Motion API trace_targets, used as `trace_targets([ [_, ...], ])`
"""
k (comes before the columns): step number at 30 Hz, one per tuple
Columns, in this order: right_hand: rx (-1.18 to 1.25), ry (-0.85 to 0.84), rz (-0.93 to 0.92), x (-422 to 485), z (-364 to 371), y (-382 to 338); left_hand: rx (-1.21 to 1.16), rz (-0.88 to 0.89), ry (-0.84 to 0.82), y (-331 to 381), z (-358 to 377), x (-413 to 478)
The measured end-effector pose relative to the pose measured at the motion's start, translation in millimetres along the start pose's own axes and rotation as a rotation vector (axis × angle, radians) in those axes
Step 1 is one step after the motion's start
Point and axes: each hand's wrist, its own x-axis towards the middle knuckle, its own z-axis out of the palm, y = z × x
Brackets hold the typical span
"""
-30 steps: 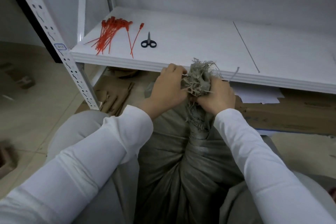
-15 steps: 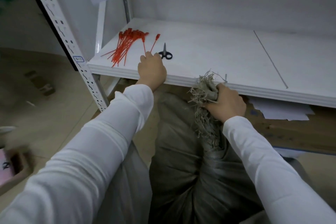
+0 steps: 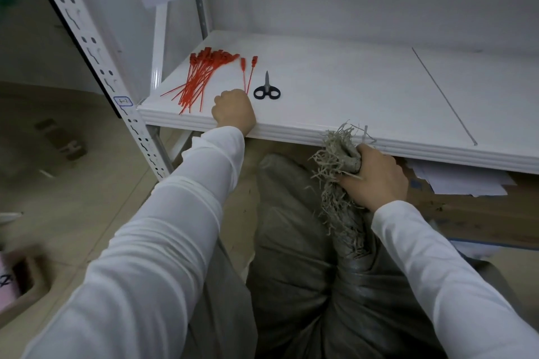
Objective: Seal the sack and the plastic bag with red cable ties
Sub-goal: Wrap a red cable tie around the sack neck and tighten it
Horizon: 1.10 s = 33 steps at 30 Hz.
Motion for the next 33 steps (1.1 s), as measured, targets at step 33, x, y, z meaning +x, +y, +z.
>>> trace_targets([
  [33,-0.01,0.253,-0.101,-58.4,-27.1,13.3,-0.466,0.389,-0.27,43.6,-50.7,-167.3],
])
